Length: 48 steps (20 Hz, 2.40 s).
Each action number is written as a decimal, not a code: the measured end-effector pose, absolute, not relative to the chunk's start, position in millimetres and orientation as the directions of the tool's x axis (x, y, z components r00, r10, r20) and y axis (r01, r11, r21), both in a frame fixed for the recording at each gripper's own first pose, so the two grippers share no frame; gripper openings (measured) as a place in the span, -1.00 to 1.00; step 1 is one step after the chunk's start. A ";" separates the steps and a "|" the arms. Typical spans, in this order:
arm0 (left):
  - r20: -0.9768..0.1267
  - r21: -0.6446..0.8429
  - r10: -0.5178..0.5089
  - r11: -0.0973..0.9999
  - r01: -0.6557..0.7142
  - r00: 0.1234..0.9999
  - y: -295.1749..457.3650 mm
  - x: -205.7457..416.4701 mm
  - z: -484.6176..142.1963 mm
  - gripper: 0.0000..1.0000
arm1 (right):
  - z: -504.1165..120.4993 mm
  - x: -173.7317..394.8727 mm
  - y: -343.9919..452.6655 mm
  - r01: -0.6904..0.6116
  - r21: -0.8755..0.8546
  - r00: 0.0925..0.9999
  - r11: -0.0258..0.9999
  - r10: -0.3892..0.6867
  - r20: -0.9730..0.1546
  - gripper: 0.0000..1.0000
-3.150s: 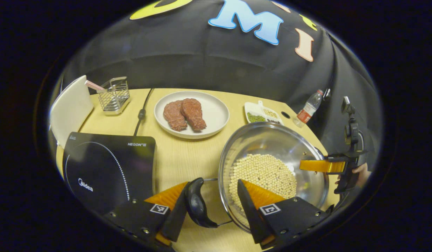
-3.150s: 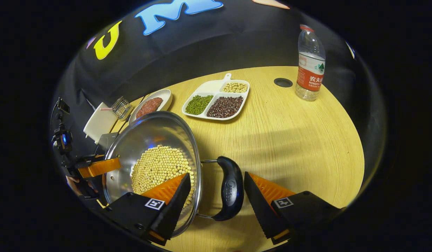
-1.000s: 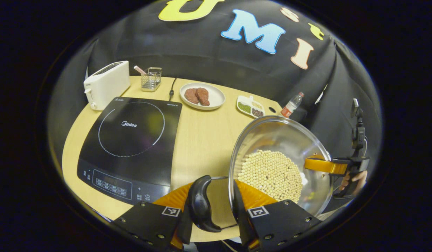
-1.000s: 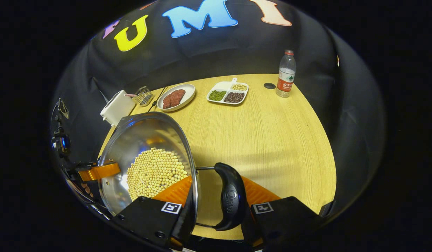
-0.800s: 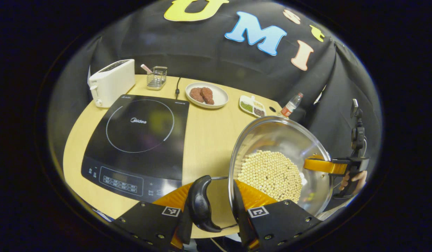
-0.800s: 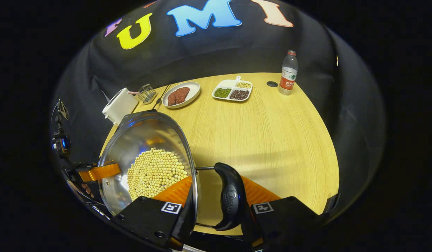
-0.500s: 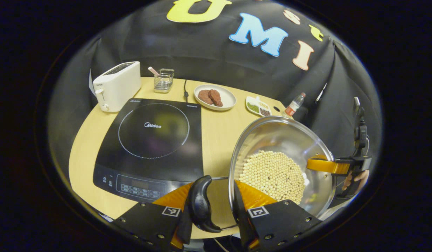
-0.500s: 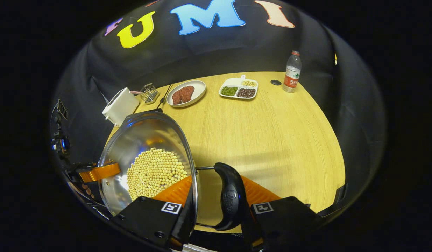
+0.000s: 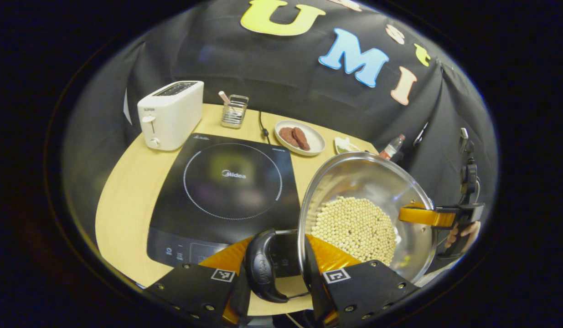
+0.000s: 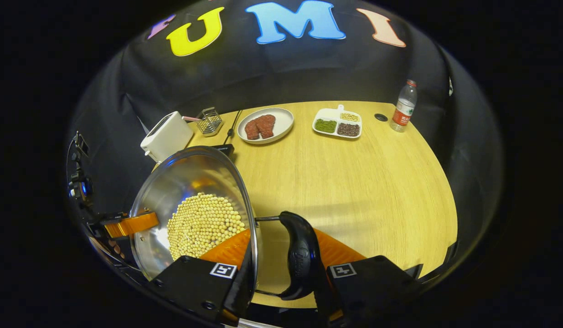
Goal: First push the handle of the pot to place it horizontally, then grasp the pot with both hands and set it on the induction cooktop.
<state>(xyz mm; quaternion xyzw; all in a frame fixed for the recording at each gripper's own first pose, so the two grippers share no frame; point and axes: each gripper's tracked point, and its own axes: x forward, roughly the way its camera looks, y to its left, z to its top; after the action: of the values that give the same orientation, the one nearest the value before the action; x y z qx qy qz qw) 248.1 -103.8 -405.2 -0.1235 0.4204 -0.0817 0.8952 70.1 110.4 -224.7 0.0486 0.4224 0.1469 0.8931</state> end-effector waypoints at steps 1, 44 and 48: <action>-0.731 -0.289 -0.249 0.956 0.042 0.635 -101.5 248.1 -403.9 0.15 | -225.2 73.2 119.2 -0.224 0.211 0.597 0.951 0.305 -0.742 0.12; -0.774 -0.181 -0.150 0.983 0.013 0.615 -115.4 252.8 -402.7 0.21 | -291.4 217.5 313.2 -0.235 0.343 0.509 0.910 0.415 -0.754 0.21; -0.784 -0.158 -0.134 0.987 0.014 0.606 -115.4 252.3 -403.0 0.18 | -289.3 217.2 311.0 -0.236 0.336 0.516 0.912 0.410 -0.752 0.22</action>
<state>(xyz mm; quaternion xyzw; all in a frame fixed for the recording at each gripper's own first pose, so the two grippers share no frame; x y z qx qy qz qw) 252.3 -115.4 -403.0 -0.0680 0.4417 -0.0413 0.8936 217.2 311.0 -289.3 0.0957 0.4551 0.1868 0.8654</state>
